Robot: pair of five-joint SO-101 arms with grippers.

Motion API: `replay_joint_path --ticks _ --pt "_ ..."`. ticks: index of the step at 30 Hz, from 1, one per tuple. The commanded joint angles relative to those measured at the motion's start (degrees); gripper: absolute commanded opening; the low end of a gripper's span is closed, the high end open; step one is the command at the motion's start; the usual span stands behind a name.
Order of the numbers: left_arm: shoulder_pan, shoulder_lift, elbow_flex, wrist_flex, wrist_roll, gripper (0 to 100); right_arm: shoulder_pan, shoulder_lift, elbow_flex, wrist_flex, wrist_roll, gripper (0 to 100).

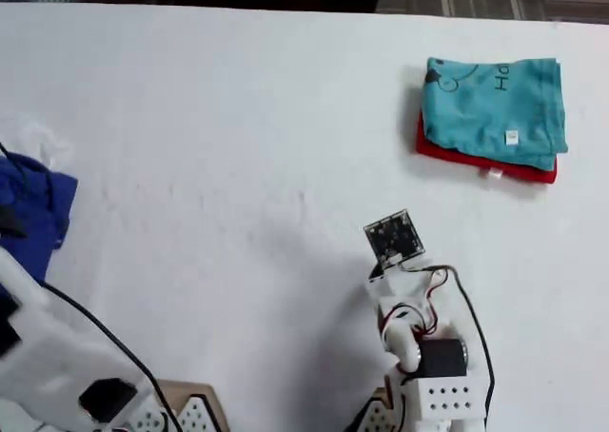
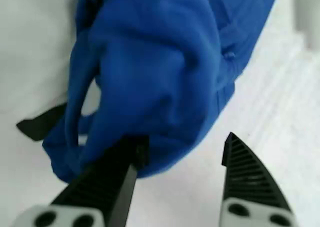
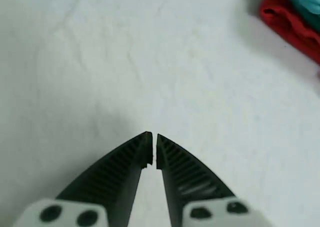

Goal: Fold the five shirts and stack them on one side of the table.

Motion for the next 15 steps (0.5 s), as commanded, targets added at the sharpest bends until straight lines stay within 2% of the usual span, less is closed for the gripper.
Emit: replay_joint_path --ticks 1,7,9,11,13,15 --pt "-0.5 9.1 -12.5 2.6 0.3 26 -0.2 -1.0 0.4 0.2 0.4 2.2" --pt "-0.5 22.7 -24.9 8.3 0.2 25 -0.2 -1.1 0.4 0.1 0.4 2.2" --pt "-0.1 25.5 -29.8 10.6 0.4 18 -0.2 -1.1 0.4 0.1 0.4 2.2" --pt "1.3 26.9 -34.9 14.1 0.7 2 -0.2 -1.1 0.4 -0.1 0.4 2.2" --pt "3.2 26.7 -37.9 16.3 1.8 5 -0.2 -1.1 0.4 -0.1 0.4 2.2" --pt "4.4 24.8 -38.5 16.1 3.6 2 -0.2 -1.1 0.4 -0.2 0.3 2.2"
